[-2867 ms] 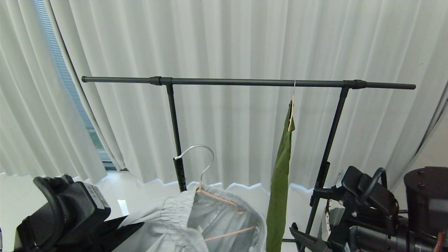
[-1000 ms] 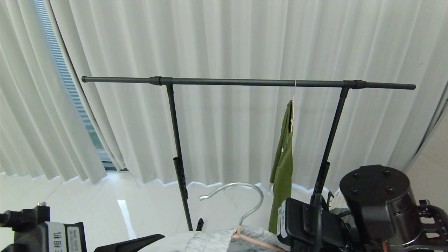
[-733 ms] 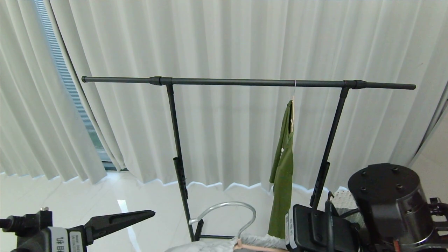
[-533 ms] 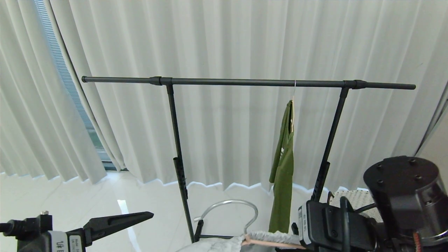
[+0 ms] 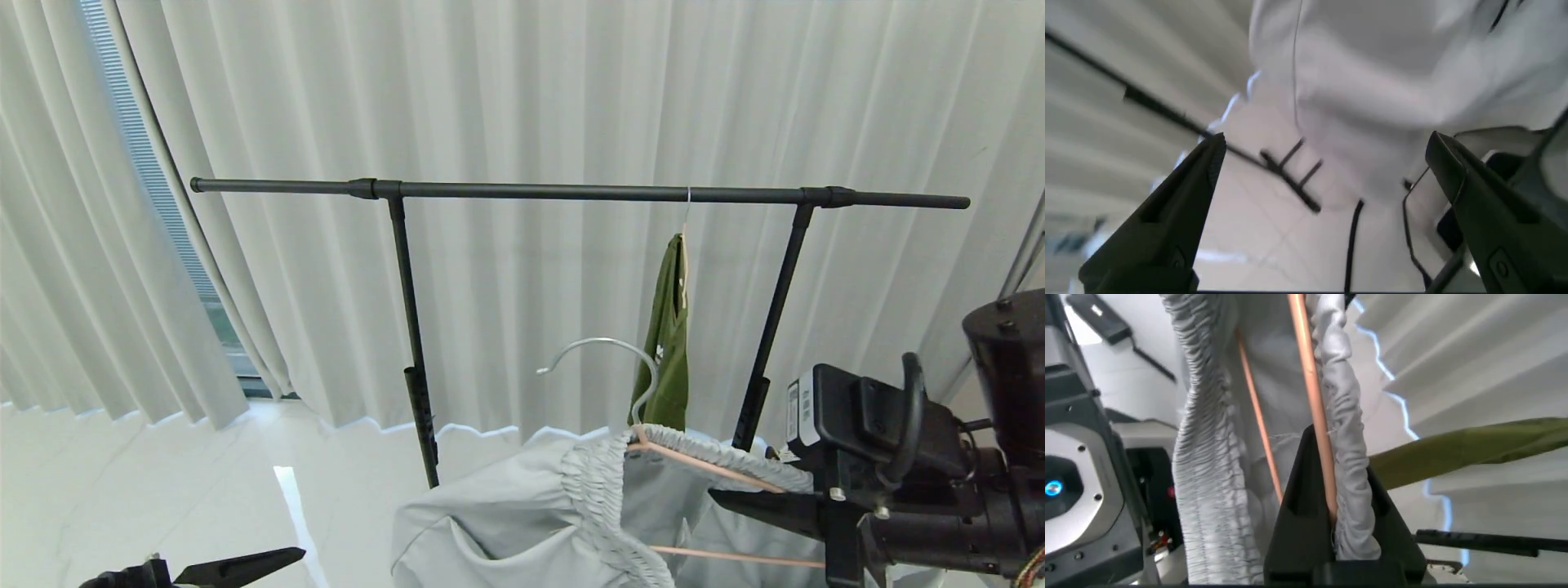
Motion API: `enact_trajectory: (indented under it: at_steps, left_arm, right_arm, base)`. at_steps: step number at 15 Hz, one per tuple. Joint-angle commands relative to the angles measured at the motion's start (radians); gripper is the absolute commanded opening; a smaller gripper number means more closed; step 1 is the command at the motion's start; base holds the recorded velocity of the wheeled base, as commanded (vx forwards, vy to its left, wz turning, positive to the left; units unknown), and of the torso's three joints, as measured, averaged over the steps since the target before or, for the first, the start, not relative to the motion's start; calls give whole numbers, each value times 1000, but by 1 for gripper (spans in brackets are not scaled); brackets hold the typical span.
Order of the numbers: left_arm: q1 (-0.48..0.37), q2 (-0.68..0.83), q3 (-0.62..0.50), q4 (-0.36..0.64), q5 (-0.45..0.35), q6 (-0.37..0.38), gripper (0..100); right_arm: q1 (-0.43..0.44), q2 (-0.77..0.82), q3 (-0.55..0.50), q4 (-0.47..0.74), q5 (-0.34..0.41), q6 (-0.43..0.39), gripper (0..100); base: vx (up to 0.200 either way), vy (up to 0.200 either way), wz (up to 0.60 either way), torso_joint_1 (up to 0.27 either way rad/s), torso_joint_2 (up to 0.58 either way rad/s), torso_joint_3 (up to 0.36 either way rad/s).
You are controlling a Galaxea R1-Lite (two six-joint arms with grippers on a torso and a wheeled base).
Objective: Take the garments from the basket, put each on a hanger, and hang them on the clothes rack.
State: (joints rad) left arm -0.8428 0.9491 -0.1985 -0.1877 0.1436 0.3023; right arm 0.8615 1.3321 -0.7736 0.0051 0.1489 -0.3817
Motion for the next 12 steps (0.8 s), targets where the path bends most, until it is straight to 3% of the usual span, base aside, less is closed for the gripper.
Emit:
enact_trajectory:
  at_steps: [1, 3, 5, 12]
  left_arm:
    - [149, 22, 57, -6, -1, -5, 100]
    - [229, 65, 39, -18, -4, -6, 100]
    - [251, 99, 31, -52, -38, -8, 100]
    - [258, 149, 39, -151, -65, -8, 100]
  right_arm:
    - [-4, -25, -9, -4, 14, 0, 0]
    - [-4, -37, -9, -7, 73, 1, 0]
    - [-1, -41, -19, -10, 92, 1, 0]
    - [16, -60, -32, -5, 166, 3, 0]
  base:
    - [0, 0, 0, 0, 0, 0]
    - [0, 0, 0, 0, 0, 0]
    - [0, 0, 0, 0, 0, 0]
    - [0, 0, 0, 0, 0, 0]
